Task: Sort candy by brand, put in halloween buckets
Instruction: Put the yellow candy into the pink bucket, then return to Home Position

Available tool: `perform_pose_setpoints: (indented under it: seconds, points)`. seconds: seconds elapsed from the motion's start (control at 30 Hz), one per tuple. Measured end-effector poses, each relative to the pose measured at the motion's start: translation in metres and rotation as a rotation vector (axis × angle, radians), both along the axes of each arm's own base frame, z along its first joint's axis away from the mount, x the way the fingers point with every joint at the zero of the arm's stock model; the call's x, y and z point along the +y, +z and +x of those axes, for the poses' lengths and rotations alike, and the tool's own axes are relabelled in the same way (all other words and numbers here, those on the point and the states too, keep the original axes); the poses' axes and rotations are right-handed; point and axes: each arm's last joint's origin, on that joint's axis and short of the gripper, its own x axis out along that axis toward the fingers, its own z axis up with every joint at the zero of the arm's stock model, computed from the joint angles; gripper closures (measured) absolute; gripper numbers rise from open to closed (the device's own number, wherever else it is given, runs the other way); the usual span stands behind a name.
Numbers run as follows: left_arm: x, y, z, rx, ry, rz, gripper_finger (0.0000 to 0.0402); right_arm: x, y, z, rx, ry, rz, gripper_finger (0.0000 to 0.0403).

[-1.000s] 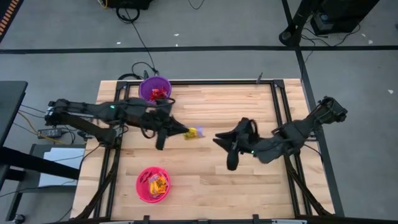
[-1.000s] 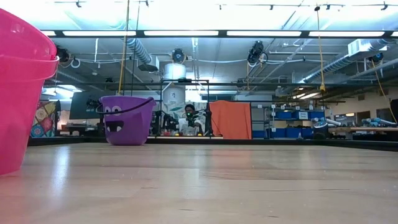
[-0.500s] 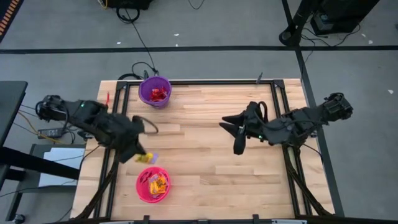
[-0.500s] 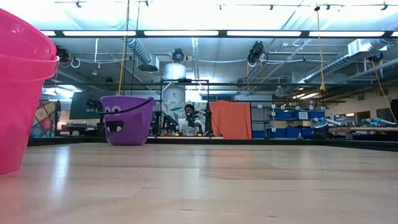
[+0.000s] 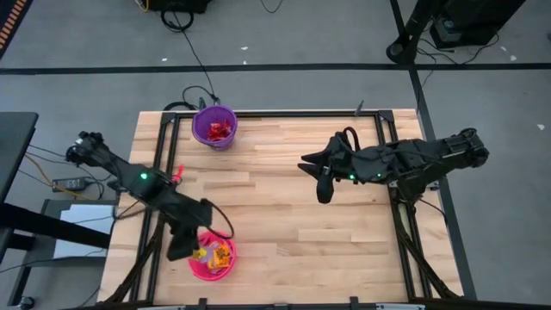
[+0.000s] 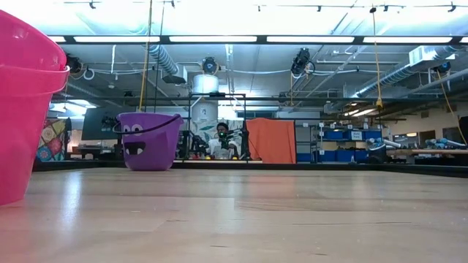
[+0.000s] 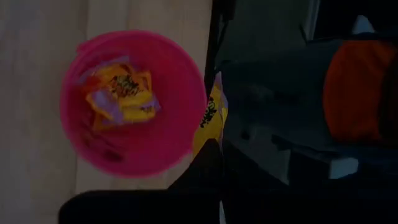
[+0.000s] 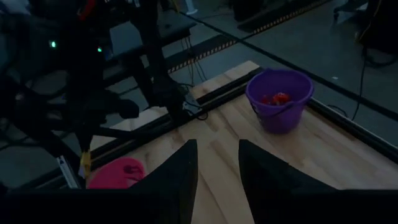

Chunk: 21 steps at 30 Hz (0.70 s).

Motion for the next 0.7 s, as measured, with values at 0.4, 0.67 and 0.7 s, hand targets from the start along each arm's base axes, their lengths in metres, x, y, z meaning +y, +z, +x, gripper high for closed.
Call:
perform_pose_setpoints:
  seconds: [0.4,0.67,0.7]
  points:
    - [-0.006,-0.014,0.016,0.017,0.054,0.081,0.0325,-0.001,-0.002,0.001,0.032,0.070,0.006,0.0276]
    - [-0.006,-0.010,0.017,-0.013,0.088,0.064,0.0247,0.000,-0.003,0.000,0.045,0.075,0.002,0.0276]
    - [-0.005,-0.009,0.019,-0.037,0.100,0.071,0.0244,0.000,-0.003,0.000,0.045,0.076,-0.001,0.0276]
